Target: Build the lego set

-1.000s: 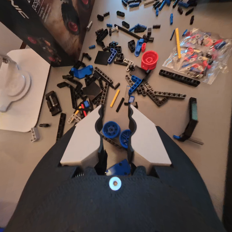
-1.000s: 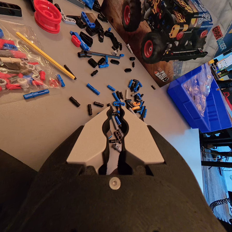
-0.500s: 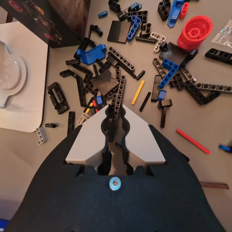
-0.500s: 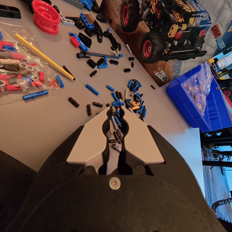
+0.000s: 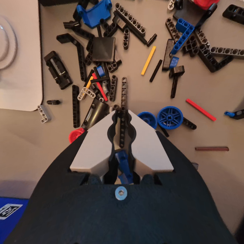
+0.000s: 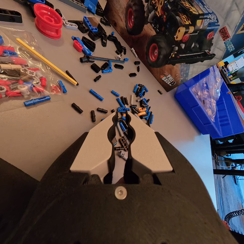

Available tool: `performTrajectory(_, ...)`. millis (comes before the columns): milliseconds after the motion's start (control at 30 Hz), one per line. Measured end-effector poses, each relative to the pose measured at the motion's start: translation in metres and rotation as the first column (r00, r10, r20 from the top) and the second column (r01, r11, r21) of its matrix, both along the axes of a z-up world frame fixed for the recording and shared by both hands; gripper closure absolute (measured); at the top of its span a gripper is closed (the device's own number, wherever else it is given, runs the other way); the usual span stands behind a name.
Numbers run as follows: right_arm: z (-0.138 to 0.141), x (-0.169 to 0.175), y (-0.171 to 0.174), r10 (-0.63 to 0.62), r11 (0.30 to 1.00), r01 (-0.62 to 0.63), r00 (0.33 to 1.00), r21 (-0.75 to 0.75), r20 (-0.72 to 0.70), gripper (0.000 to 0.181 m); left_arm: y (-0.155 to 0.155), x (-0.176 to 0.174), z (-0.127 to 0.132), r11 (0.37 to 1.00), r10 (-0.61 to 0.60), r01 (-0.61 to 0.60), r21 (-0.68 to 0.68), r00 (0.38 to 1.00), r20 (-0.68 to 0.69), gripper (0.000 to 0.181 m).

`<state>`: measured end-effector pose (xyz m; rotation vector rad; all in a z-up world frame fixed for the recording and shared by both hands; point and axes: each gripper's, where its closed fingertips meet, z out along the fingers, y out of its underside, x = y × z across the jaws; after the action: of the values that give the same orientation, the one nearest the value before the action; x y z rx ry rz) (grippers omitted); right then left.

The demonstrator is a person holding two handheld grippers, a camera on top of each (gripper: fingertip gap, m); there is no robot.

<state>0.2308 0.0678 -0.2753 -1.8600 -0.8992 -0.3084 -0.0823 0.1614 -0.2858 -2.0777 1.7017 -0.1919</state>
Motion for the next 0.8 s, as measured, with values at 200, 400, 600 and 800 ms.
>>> performTrajectory(200, 0.0, 0.0, 0.0, 0.003, 1.0, -0.003, 1.0, 0.001, 0.0, 0.173, 0.02, 0.027, 0.02, 0.997, 0.006, -0.015, 0.075, 0.994, 0.11, 0.151)
performTrajectory(400, 0.001, 0.0, 0.0, 0.002, 1.0, -0.002, 1.0, 0.004, -0.002, 0.173, 0.049, 0.064, 0.011, 0.99, -0.027, 0.014, 0.142, 0.995, 0.095, 0.143)
performTrajectory(600, 0.001, 0.0, 0.0, 0.003, 1.0, -0.003, 1.0, 0.005, -0.008, 0.173, 0.042, 0.074, 0.0, 1.0, -0.02, 0.018, 0.01, 0.992, 0.122, 0.166)
performTrajectory(800, 0.002, -0.001, 0.0, 0.006, 1.0, -0.006, 1.0, 0.008, -0.014, 0.173, 0.027, 0.058, -0.004, 0.999, -0.028, 0.031, -0.036, 0.997, 0.071, 0.181)
